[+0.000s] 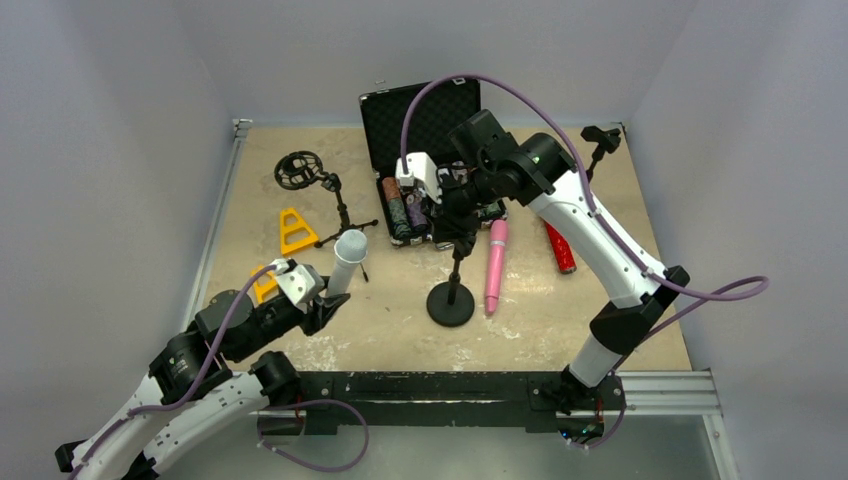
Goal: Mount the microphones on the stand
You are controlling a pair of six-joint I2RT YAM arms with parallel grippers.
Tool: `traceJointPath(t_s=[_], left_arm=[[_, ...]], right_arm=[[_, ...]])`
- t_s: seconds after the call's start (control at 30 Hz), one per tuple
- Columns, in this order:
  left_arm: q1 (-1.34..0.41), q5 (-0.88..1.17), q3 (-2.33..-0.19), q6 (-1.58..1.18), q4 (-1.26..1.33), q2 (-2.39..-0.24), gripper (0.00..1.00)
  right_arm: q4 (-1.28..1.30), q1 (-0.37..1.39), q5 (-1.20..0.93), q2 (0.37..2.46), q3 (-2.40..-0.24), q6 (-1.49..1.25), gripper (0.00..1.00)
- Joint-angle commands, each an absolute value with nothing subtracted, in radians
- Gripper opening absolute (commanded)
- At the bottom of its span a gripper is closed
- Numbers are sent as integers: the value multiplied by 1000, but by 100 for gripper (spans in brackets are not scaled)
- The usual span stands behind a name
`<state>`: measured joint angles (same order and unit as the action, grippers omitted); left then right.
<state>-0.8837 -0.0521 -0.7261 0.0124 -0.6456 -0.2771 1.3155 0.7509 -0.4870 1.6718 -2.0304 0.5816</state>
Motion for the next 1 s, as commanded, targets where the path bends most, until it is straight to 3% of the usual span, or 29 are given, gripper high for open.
traceJointPath(t_s=[0.0,0.17,0.23,0.27,0.3,0.33,0.57,0.77,0.97], left_arm=[[-878,-29,-727,22,-587,-271,0],[-877,-16,-726,21,-581,-271,0],[-877,-9,-724,20,-578,-271,0],[-877,-5,-723,18,-575,-270,0],[-876,-5,-723,18,-572,-271,0],[-875,-5,-723,16,-570,-271,0],[-867,66,-709,-29,-512,-281,0],[-867,144,-670,-72,-330,-380,0],[-870,180,-605,-112,-22,-533,0]], right_arm=[[1476,752,-615,1690,-2118,838,15],[1478,752,-643,1697,-2132,809,26],[1466,752,-635,1703,-2173,748,49],[1473,752,-642,1703,-2192,734,68],[1471,752,-665,1697,-2202,722,81],[1469,752,-683,1690,-2211,711,88],[1441,734,-662,1613,-2207,666,95],[1374,569,-785,1507,-2138,610,96],[1230,481,-921,1353,-1804,646,98]])
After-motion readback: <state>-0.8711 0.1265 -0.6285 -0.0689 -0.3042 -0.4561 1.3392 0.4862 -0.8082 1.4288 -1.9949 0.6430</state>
